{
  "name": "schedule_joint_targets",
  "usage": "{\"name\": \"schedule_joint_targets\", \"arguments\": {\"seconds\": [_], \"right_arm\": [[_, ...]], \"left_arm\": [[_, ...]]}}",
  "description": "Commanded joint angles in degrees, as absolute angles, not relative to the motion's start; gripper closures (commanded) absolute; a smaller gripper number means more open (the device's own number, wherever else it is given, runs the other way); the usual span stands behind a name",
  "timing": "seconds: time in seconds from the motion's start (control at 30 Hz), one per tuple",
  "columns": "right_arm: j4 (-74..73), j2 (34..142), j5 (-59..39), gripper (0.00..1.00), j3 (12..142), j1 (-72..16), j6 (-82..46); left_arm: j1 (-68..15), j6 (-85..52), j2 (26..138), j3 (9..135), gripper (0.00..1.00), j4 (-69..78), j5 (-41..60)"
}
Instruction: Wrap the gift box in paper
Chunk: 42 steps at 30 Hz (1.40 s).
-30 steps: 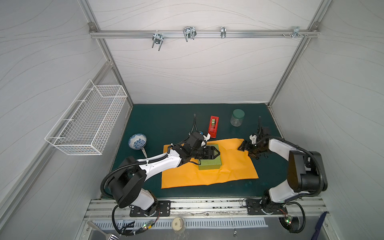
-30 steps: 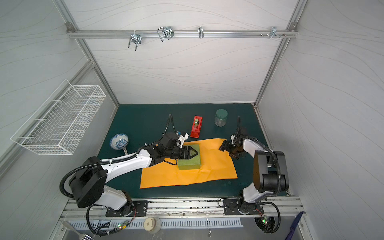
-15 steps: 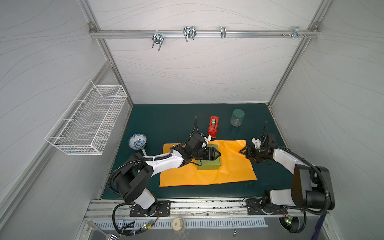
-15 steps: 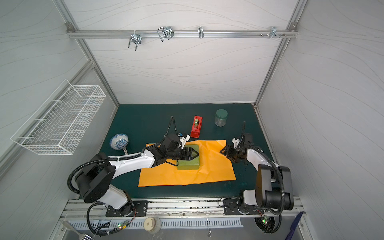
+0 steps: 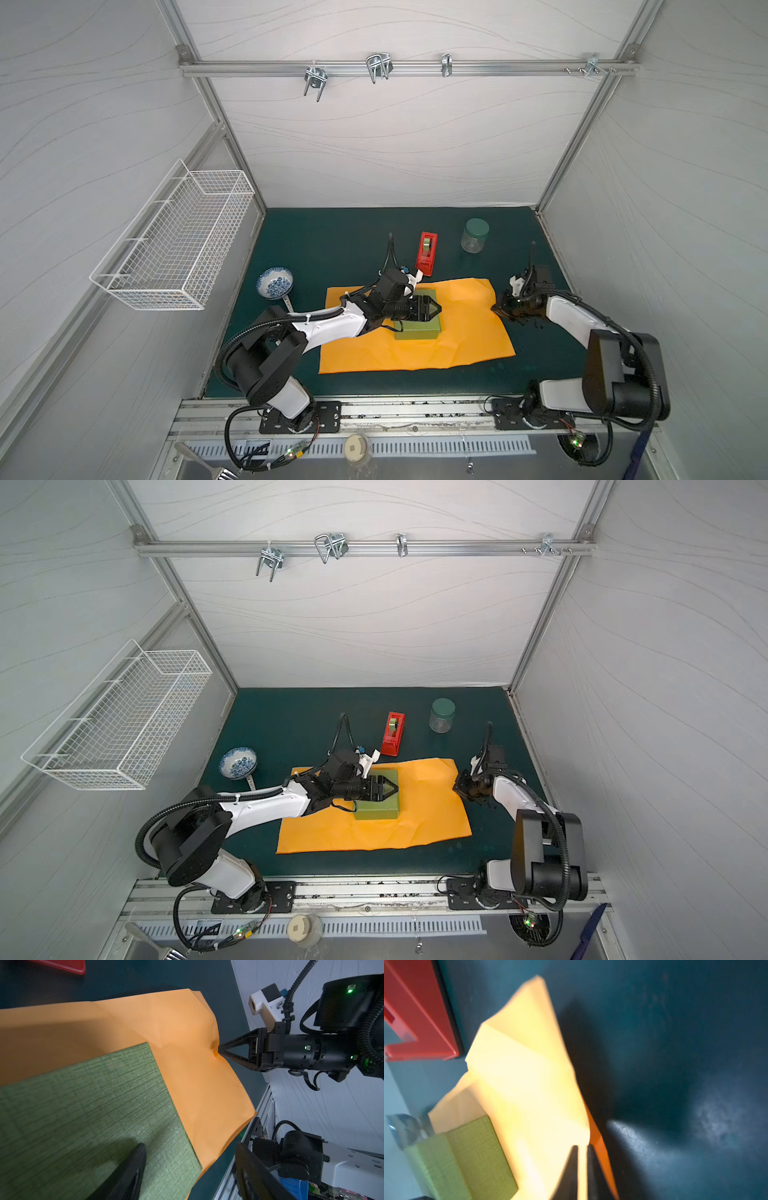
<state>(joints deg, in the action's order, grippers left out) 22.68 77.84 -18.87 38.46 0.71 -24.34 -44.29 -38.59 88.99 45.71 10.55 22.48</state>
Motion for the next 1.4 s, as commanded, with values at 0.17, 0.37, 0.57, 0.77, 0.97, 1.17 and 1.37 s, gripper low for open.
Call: {"name": "schedule_joint_targets", "arguments": {"seconds": [0.17,0.37,0.57,0.77,0.97,1.17,1.37], "right_arm": [[32.0,73.8,-22.3,1.0,41.9,-1.5,-22.1],[33.7,72.1,-14.6,0.88,41.2,-1.7,-23.5],[38.9,73.1,-5.9,0.41,40.2,-0.9,-28.6],[46.6,65.0,-1.5,0.24,37.0,-5.2,-36.3],[52.0,59.3,4.9,0.01,34.2,-13.4,-46.5],[53.6,62.5,2.1,0.01,34.2,-14.3,-47.7],[52.7,62.8,-3.8,0.02,32.5,-14.5,-46.9]], "left_arm": [[-44.2,-37.6,91.7,45.7,0.29,3.9,20.7],[-44.2,-38.2,92.5,45.5,0.29,4.8,20.9],[-44.2,-38.5,93.0,45.9,0.29,4.8,21.3],[-44.2,-38.7,93.1,46.1,0.3,4.6,21.3],[-44.2,-39.4,92.9,46.0,0.3,5.1,21.4],[-44.2,-39.9,92.4,46.1,0.3,5.1,21.6],[-44.3,-39.7,92.1,46.0,0.3,4.7,21.4]]}}
